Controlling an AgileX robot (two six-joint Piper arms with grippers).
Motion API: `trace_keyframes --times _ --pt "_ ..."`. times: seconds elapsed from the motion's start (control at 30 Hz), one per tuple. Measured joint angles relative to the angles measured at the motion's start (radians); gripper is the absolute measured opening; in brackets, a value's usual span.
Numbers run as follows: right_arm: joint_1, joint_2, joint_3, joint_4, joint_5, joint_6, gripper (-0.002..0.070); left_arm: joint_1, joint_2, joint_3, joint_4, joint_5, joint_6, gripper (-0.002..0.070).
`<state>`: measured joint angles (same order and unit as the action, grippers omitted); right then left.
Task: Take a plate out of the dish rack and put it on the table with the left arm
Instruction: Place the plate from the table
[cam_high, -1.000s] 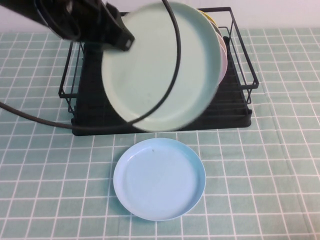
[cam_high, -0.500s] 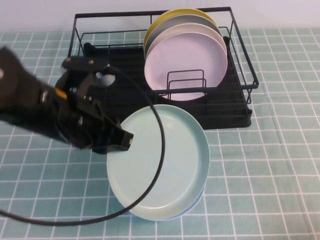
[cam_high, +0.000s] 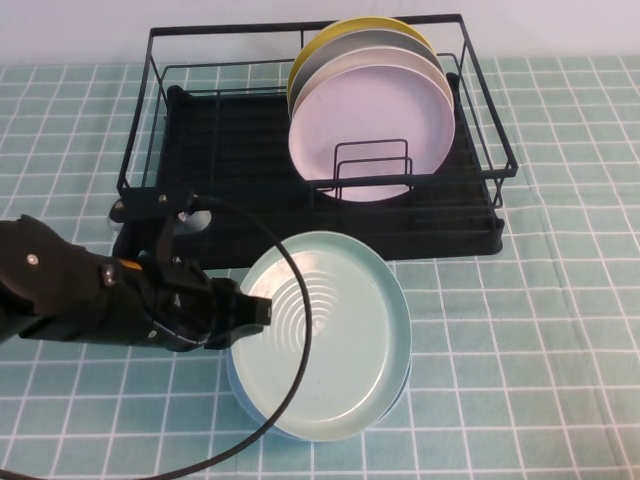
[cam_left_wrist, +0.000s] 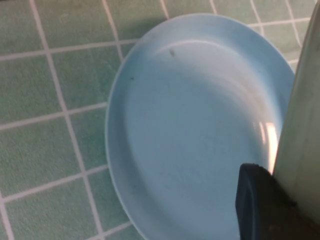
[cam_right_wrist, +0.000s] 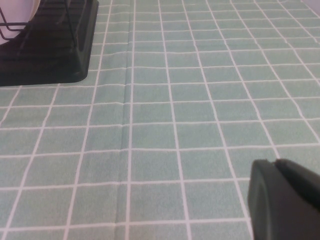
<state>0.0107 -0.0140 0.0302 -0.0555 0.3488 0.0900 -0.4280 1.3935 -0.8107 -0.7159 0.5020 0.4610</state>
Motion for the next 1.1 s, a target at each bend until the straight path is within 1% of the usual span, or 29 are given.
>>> trace_keyframes --times 0.17,0.27,0.33,0.43,0.53,0.57,0.67,0.83,0.93,1.0,1.03,1.1 --pt "0.000 0.000 0.000 0.002 0.000 0.000 -0.0018 0.000 0.038 0.002 -0.005 -0.021 0.033 0.0058" --pt "0.000 0.000 0.000 0.002 0.000 0.000 -0.0018 0.000 0.063 0.002 -0.007 -0.028 0.052 0.0080" --pt "0.000 0.000 0.000 0.002 0.000 0.000 -0.0018 0.000 0.080 0.002 -0.009 -0.037 0.058 0.0130" --pt "0.000 0.000 0.000 0.002 0.000 0.000 -0.0018 0.000 0.100 0.002 -0.009 -0.046 0.062 0.0257" --pt "0.000 0.000 0.000 0.002 0.000 0.000 -0.0018 0.000 0.107 0.002 -0.003 -0.050 0.064 0.0370" --pt "0.000 0.000 0.000 0.004 0.000 0.000 -0.0018 0.000 0.107 0.002 0.005 -0.054 0.064 0.0394" --pt "0.000 0.000 0.000 0.004 0.000 0.000 -0.0018 0.000 0.107 0.002 0.042 -0.060 0.066 0.0427" --pt "0.000 0.000 0.000 0.004 0.000 0.000 -0.0018 0.000 0.061 0.002 0.151 -0.062 0.063 0.0438" --pt "0.000 0.000 0.000 0.004 0.000 0.000 -0.0018 0.000 -0.011 0.002 0.277 -0.055 -0.012 0.0425" --pt "0.000 0.000 0.000 0.005 0.000 0.000 -0.0018 0.000 -0.070 0.002 0.392 -0.042 -0.129 0.0374" --pt "0.000 0.000 0.000 0.005 0.000 0.000 -0.0018 0.000 -0.107 0.002 0.465 -0.029 -0.195 0.0323" --pt "0.000 0.000 0.000 0.006 0.000 0.000 -0.0018 0.000 -0.185 0.002 0.602 0.000 -0.295 0.0180"
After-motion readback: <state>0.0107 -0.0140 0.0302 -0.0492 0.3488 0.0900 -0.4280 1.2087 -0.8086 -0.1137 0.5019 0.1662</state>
